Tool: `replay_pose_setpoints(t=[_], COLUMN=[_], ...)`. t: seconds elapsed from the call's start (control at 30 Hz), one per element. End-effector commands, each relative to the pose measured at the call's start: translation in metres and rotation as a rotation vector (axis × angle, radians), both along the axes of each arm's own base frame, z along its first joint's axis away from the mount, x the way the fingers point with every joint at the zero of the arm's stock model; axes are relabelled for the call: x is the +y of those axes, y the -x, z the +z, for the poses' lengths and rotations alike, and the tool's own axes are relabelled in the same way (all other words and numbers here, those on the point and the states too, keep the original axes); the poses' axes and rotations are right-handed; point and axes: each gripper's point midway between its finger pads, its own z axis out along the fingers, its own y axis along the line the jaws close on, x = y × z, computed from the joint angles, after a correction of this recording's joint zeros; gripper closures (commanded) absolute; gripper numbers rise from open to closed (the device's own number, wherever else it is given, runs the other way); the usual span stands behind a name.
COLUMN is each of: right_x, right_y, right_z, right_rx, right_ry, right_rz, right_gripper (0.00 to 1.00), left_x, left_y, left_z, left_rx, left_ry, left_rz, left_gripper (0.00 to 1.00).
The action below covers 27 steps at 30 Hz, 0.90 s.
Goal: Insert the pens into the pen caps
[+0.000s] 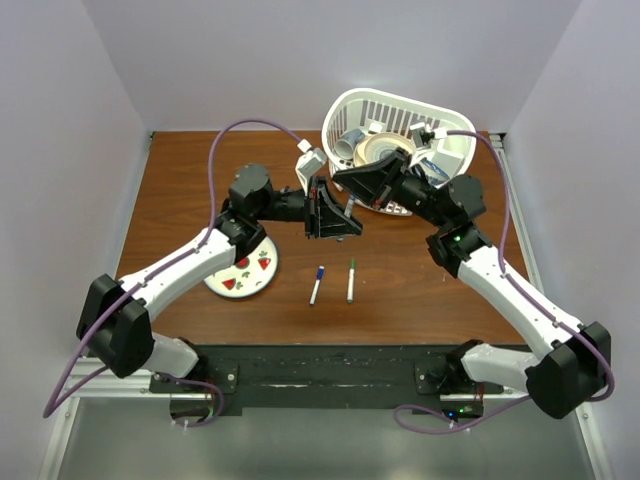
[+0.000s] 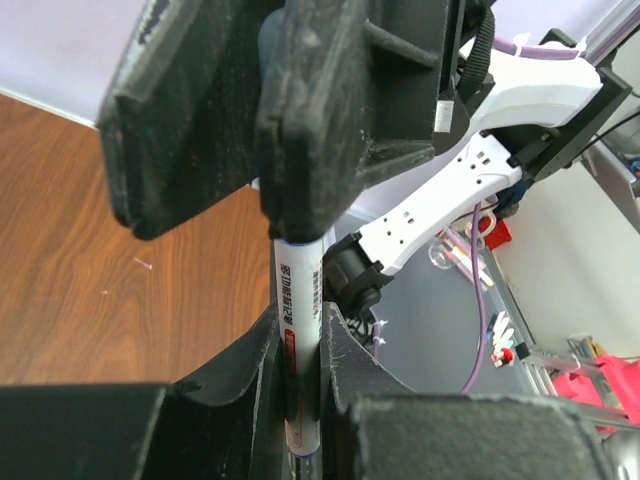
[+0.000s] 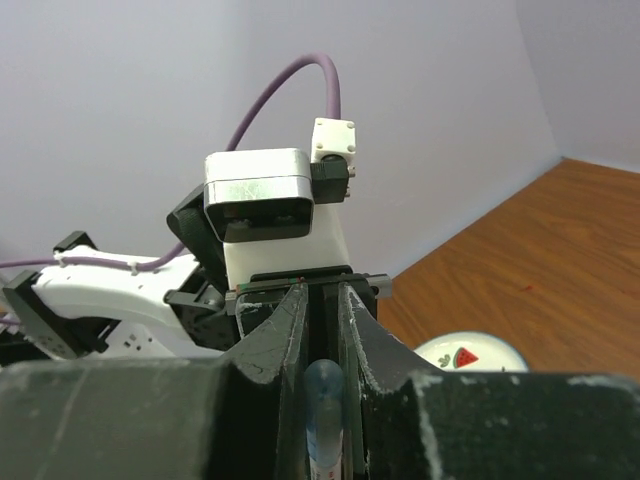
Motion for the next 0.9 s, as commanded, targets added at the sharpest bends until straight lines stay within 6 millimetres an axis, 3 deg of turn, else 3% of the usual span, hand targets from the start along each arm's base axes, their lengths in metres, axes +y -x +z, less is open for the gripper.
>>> replay_pose_setpoints(t=[0.0, 0.17, 0.37, 0.5, 0.7, 0.87], right_x=[0.020, 0.031, 0.036, 0.039, 0.041, 0.041], right_y=[0.036, 0.048, 0.061, 0.070, 0.081, 0.089], right_z=[-0.068, -0.101, -0.123, -0.132, -0.149, -0.154], right_rx=[0.139, 0.222, 0.255, 0.274, 0.304, 0.295], right_ry=[0.128, 0.164, 0.220, 0.216, 0.251, 0.283], right_rz=[0.161, 0.210, 0.210, 0.234, 0.244, 0.272], right_gripper=[1.00, 1.00, 1.00, 1.00, 1.00, 1.00], left_x=[0.004, 0.011, 0.014, 0.015, 0.018, 0.020], left_y=[-0.055, -0.076, -0.092, -0.093, -0.097, -0.089], left_z=[0.070, 0.088, 0.098, 0.107, 0.133, 0.158], left_rx=[-0.164, -0.186, -0.233, -0.268, -0.355, -0.428], left_ry=[0.149, 0.199, 0.183, 0.209, 0.240, 0.280], left_rz=[0.231, 0.309, 0.383, 0.395, 0.428, 0.394], left_gripper=[1.00, 1.00, 1.00, 1.00, 1.00, 1.00])
